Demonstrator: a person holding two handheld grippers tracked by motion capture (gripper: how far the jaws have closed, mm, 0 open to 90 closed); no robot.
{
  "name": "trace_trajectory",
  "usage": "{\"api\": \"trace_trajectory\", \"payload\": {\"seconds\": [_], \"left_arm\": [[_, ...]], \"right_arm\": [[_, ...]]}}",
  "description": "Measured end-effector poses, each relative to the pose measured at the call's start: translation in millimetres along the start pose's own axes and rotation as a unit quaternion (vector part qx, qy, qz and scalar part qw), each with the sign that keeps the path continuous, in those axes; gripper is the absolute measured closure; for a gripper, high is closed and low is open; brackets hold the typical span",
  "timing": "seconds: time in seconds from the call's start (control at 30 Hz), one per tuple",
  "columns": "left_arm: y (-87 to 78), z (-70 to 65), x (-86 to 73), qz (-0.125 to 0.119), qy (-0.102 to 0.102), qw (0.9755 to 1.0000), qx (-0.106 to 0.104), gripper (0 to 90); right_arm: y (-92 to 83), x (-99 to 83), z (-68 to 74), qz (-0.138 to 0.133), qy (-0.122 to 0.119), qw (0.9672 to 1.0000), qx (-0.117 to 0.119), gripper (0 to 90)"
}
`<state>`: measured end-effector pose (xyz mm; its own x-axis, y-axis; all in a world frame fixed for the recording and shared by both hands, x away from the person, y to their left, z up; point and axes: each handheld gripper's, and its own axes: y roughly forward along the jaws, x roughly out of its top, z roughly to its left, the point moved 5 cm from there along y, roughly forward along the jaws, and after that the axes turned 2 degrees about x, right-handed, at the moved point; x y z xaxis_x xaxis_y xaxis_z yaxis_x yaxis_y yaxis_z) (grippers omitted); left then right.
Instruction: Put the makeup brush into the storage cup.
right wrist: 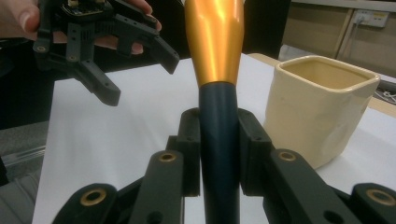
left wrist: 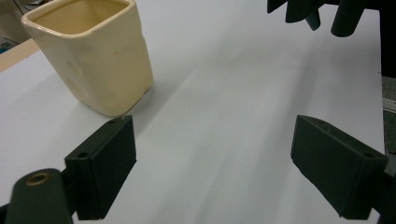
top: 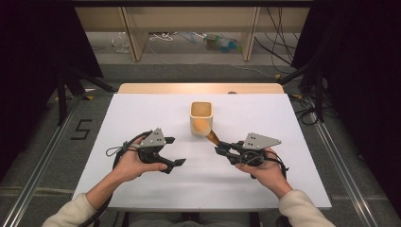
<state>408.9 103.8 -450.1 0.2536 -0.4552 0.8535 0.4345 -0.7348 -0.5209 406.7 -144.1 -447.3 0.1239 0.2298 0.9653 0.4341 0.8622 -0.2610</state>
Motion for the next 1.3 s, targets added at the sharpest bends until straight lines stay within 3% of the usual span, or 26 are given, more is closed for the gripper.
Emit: {"api": "trace_trajectory", "payload": {"seconds": [0.13,0.27,0.5,0.67,0.73,0.87,1.3], "left_arm": [[0.8,1.6,-0.9,-0.001,0.001,1.0000,0.002,14.0],[0.6,1.9,-0.6,-0.005,-0.007,1.0000,0.002,14.1],[0.7,1.6,0.8,-0.013,-0.007,0.9999,0.002,14.2],[1.3,-0.8,1.8,-0.020,-0.021,0.9996,-0.001,14.6],[2.2,-0.5,1.9,-0.022,-0.014,0.9996,-0.003,14.7],[3.3,-1.6,1.8,-0.023,-0.024,0.9994,-0.005,14.8],[3.3,-1.3,2.6,-0.028,-0.017,0.9995,-0.001,14.8]], "right_arm": [[-1.2,0.3,-0.2,0.009,0.000,0.9999,0.007,74.9],[0.5,2.2,-1.1,-0.004,0.001,1.0000,0.003,74.9],[3.7,4.2,-0.3,-0.004,0.002,1.0000,0.007,74.9],[5.8,5.1,0.5,-0.001,0.002,0.9999,0.010,74.9],[6.9,5.5,0.5,-0.002,0.000,1.0000,0.009,74.9],[8.2,7.0,0.4,-0.006,0.000,0.9999,0.009,74.9],[11.1,9.2,1.0,-0.004,0.000,0.9999,0.009,74.9]]}}
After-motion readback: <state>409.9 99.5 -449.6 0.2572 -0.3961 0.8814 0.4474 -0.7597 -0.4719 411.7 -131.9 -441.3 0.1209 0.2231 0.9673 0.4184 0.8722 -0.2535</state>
